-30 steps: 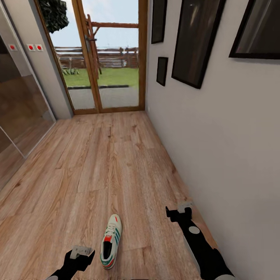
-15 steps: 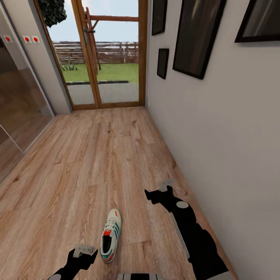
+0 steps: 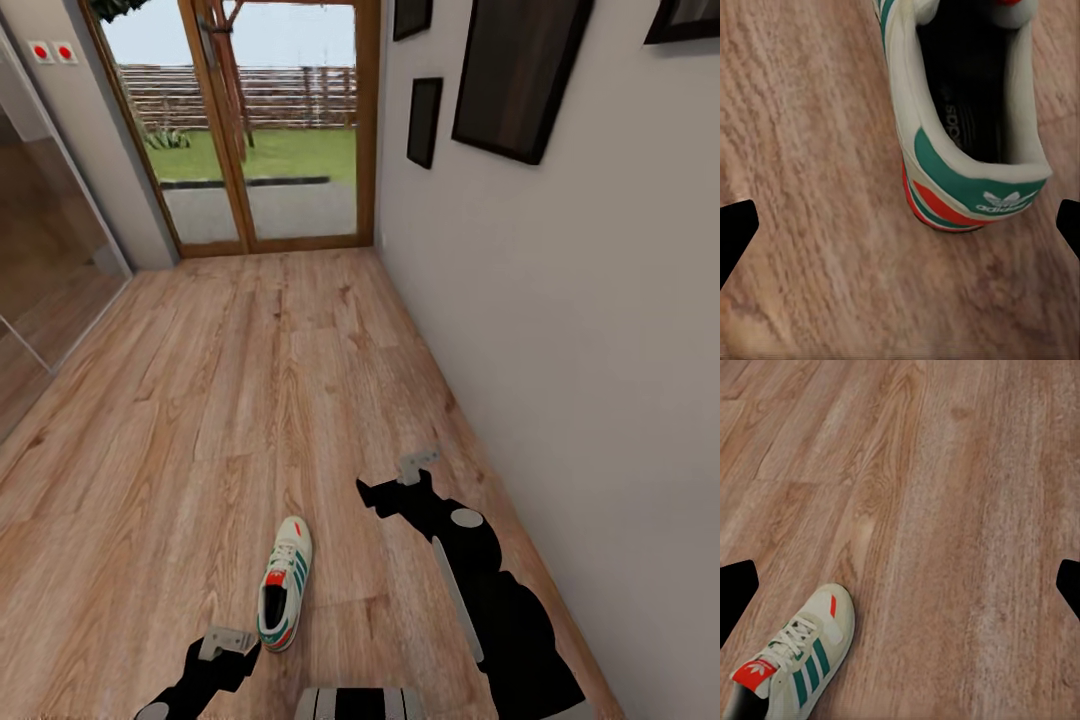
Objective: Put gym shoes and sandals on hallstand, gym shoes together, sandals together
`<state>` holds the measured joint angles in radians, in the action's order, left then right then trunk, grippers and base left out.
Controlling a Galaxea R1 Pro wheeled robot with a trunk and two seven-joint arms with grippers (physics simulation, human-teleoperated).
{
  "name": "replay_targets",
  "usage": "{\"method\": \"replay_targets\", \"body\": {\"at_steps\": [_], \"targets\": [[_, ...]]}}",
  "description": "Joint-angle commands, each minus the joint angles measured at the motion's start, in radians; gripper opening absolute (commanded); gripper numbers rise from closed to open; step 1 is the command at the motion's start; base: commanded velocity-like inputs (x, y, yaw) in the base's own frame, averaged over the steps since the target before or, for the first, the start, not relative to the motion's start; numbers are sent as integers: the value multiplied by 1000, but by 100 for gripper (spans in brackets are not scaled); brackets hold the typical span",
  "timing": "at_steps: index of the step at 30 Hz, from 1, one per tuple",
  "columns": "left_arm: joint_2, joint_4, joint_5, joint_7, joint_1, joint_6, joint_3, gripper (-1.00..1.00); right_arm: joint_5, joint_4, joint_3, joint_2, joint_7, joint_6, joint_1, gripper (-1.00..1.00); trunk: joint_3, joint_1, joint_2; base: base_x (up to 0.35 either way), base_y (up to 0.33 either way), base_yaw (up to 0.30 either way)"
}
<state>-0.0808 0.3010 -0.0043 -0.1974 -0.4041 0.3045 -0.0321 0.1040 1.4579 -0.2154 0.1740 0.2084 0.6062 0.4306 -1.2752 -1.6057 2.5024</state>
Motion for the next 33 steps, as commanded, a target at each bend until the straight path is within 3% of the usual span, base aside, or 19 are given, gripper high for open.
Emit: {"method": "replay_targets", "body": {"at_steps": [1, 4, 16, 26, 28, 33], "targets": [[1, -1, -1, 1, -1, 4, -3, 100, 10, 2, 1, 0, 10, 5, 0, 100, -6, 0, 1, 0, 0, 0], [3, 0, -1, 5, -3, 4, -3, 100, 8, 2, 0, 0, 16, 5, 0, 100, -23, -2, 1, 0, 0, 0], [4, 5, 6, 14, -6, 18, -1, 100, 7, -4, -2, 0, 20, 5, 0, 100, -38, -2, 1, 0, 0, -7], [12, 106, 20, 77, -55, 4, 3, 100, 7, -7, -3, 0, 22, 4, 0, 100, -39, -2, 1, 0, 0, -1], [26, 121, 22, 104, -95, -6, 3, 100, 7, -8, -3, 0, 24, 4, 0, 100, -39, -2, 1, 0, 0, 0], [37, 123, 23, 115, -125, -46, 3, 100, 8, -8, -3, 0, 24, 4, 0, 100, -39, -2, 1, 0, 0, 0]]}}
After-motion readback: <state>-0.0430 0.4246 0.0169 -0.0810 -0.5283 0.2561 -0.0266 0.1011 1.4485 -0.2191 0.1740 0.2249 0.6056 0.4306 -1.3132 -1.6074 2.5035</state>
